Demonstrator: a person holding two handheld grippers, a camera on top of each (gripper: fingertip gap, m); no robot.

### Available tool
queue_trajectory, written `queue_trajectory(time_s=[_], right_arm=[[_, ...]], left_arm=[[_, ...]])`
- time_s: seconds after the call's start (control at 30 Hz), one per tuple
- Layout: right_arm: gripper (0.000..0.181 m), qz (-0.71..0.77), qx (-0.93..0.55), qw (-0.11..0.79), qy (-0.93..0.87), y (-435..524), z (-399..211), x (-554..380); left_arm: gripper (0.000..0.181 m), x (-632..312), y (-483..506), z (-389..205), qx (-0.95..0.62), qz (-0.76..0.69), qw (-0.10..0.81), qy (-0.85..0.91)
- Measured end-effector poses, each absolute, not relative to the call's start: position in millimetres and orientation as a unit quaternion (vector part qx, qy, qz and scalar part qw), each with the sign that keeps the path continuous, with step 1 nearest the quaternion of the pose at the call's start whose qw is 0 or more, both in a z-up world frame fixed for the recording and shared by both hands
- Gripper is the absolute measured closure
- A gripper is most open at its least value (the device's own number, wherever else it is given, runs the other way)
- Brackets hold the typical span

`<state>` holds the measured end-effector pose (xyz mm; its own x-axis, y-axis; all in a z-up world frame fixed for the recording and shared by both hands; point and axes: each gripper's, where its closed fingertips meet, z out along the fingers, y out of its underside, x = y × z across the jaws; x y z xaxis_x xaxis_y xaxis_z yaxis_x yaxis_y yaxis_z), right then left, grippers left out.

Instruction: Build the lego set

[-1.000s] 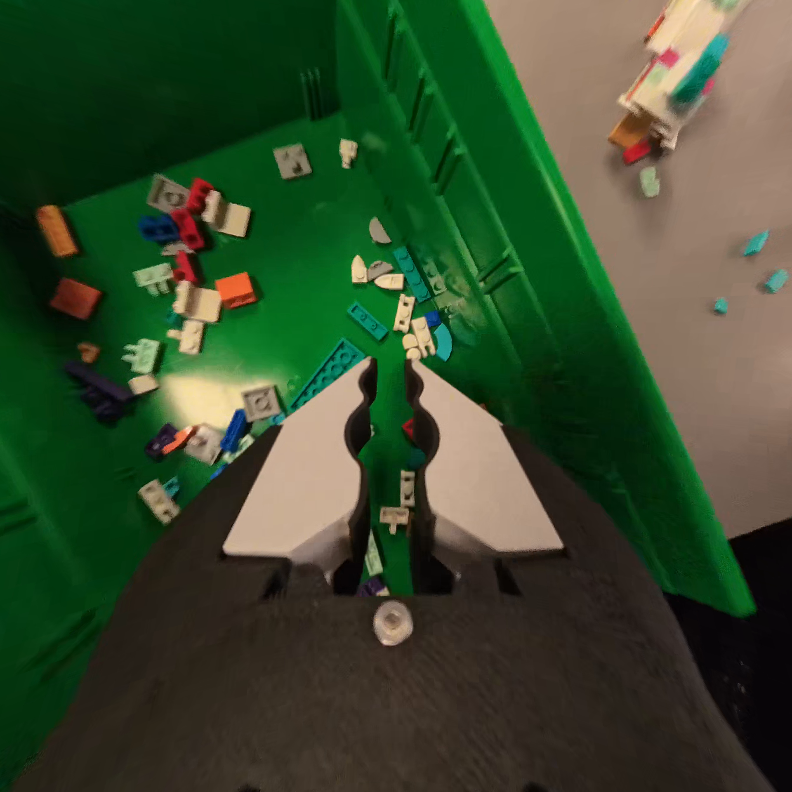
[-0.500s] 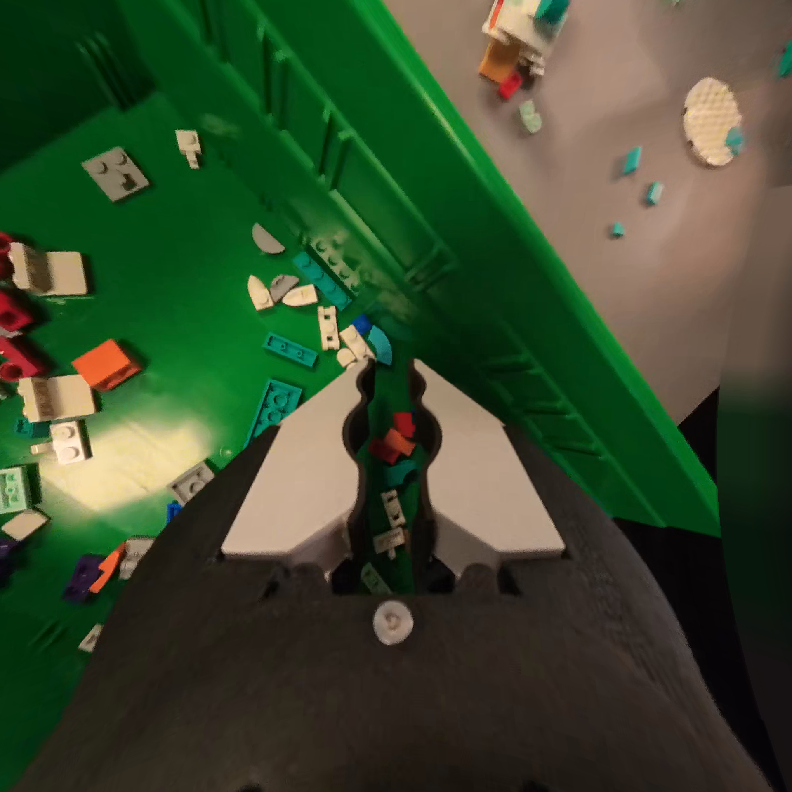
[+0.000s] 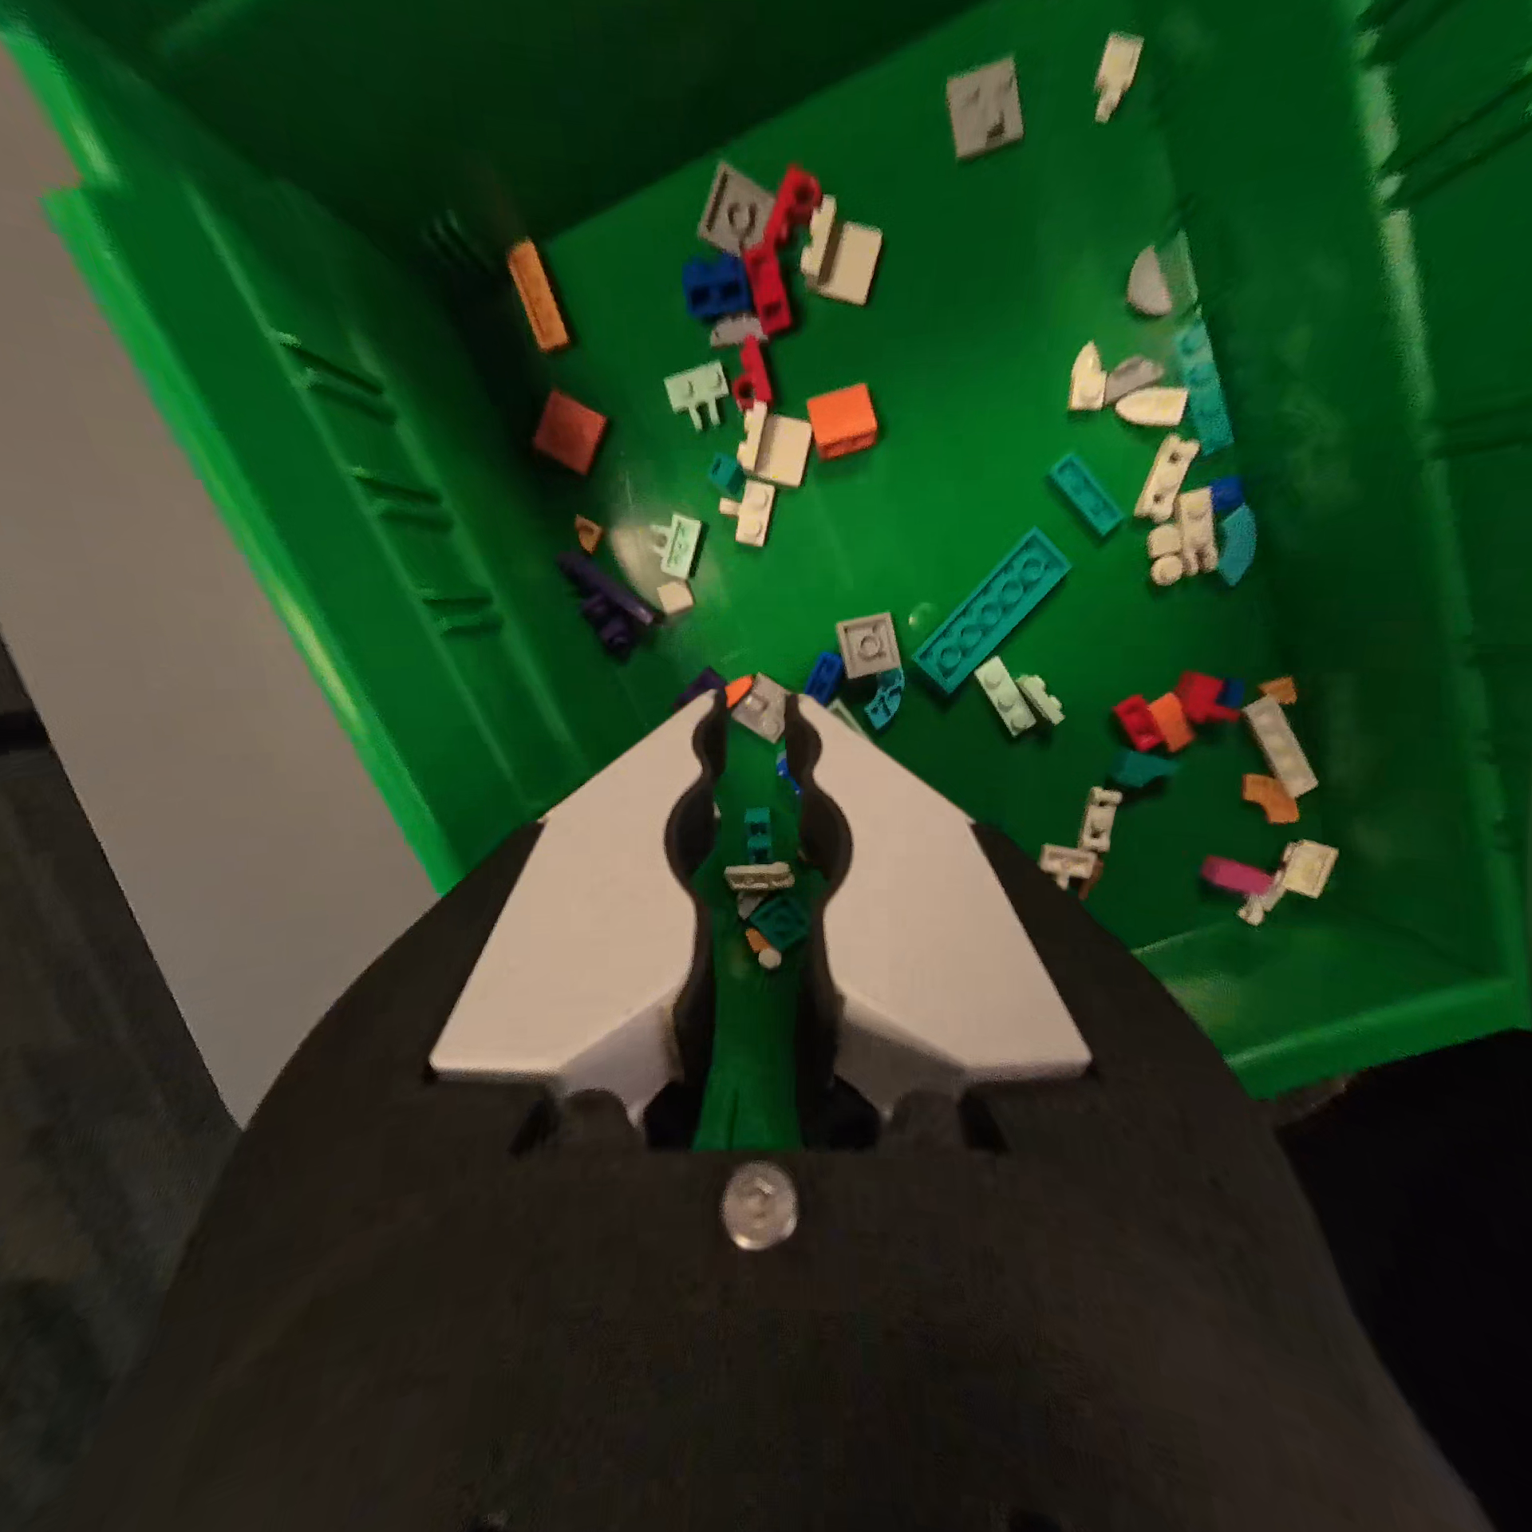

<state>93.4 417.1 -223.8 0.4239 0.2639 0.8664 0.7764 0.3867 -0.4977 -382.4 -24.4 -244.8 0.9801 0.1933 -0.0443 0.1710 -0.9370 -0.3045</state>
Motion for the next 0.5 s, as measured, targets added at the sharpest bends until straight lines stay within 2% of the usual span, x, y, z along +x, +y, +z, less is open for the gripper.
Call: queue_trajectory(time_s=[0.2,0.33,0.5], right_arm=[[0.121,-0.181,-0.520,0.675,-0.491,416,-220,94],[0.121,-0.174,-0.521,0.679,-0.487,416,-218,95],[0.121,-0.163,-0.521,0.691,-0.474,415,-213,97]], left_arm=[[0.169,-392,-35,-265,-0.993,0.074,0.041,-0.080],[0.169,-390,-37,-270,-0.993,0.091,0.020,-0.071],[0.171,-377,-32,-272,-0.995,0.074,0.036,-0.065]])
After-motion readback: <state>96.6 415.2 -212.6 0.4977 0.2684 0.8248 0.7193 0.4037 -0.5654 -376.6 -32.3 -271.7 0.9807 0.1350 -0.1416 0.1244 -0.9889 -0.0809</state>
